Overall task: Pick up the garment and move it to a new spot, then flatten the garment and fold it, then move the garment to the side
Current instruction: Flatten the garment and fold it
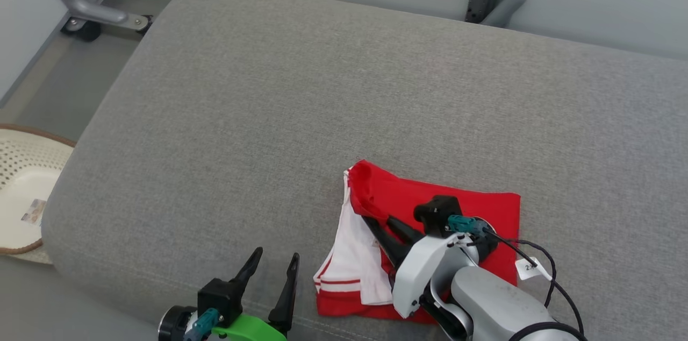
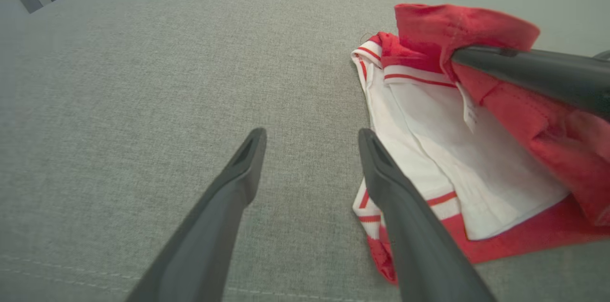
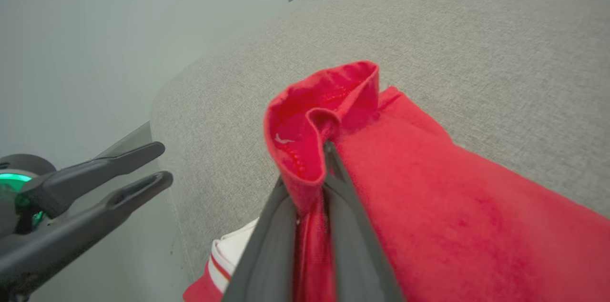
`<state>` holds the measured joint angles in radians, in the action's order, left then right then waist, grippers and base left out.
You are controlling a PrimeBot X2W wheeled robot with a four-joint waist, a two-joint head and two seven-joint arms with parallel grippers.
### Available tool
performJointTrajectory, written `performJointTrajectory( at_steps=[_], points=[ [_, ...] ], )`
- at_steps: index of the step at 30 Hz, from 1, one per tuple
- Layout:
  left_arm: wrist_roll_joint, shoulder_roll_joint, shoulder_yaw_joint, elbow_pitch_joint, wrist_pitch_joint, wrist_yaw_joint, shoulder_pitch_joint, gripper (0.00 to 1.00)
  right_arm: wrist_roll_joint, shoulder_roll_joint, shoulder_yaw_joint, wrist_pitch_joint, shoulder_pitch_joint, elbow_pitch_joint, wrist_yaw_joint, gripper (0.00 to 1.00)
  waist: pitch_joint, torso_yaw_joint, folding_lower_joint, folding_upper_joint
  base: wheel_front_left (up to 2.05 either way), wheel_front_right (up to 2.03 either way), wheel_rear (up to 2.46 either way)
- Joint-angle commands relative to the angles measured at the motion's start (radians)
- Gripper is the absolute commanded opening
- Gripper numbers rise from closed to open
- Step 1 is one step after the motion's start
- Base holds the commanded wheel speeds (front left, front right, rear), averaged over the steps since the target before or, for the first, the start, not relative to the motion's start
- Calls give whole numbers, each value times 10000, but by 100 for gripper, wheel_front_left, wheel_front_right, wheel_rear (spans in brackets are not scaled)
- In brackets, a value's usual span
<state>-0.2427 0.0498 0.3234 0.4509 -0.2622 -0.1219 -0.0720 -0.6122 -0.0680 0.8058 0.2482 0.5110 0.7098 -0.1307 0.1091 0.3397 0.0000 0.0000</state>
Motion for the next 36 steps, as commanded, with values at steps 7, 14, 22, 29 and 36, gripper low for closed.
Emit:
performJointTrajectory(
  at_steps=[7,14,22,29,36],
  points=[
    [189,21,-523,-145,-28,188,30,100,-166,67,-659,166,271,-165,3,100,61,-297,0,0,0,0,0],
    [315,24,-873,-312,-28,240,73,100,717,-346,-3155,164,-762,-1757,3,100,-59,-1144,0,0,0,0,0],
    [367,25,-987,-339,-28,247,73,100,1560,-650,-4597,166,-2141,-2296,3,100,-156,-1736,0,0,0,0,0],
    [366,25,-997,-303,-28,206,-7,100,826,-934,-2967,169,-2629,-2690,3,100,-115,-1788,0,0,0,0,0],
    [260,25,-868,-262,-28,172,31,100,-674,-1394,-427,167,-2303,-2687,3,100,-40,-1484,0,0,0,0,0]
  ],
)
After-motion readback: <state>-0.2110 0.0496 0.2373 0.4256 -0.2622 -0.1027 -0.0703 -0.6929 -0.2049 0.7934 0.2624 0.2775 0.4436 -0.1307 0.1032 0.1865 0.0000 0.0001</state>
